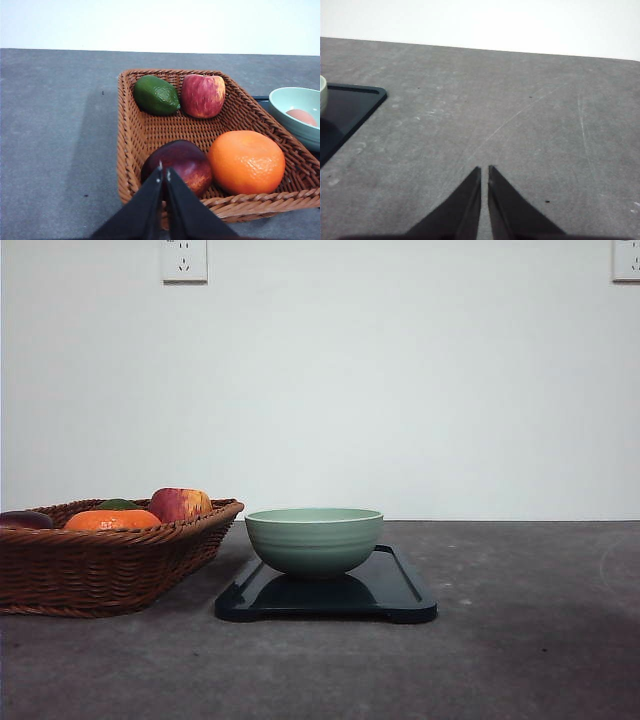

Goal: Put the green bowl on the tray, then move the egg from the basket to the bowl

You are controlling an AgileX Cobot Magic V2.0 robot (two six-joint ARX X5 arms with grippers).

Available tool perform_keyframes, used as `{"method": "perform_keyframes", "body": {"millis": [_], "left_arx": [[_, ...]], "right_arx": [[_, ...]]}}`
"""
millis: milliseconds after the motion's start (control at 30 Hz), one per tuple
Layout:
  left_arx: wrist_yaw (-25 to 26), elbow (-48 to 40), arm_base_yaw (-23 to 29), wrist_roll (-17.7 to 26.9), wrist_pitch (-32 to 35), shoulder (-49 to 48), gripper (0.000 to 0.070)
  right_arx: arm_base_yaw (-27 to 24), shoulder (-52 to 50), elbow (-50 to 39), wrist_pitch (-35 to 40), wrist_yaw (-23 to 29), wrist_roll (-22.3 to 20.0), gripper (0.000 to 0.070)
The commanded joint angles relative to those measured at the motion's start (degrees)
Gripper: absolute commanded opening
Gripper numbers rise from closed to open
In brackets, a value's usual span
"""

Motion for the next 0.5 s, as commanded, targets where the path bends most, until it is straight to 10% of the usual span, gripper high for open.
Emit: {"method": "perform_keyframes", "body": {"millis": [0,467], "left_arx": [[0.0,-1.1,0.1,0.5,-0.4,-0.1,0.0000],[0.0,-1.1,0.1,0.5,-0.4,-0.1,0.0000]], "right_arx": [[-0.1,0.1,-0.3,0.6,0.2,-0.4,0.0019],[-0.1,0.1,-0.3,0.6,0.2,-0.4,0.0018]]}}
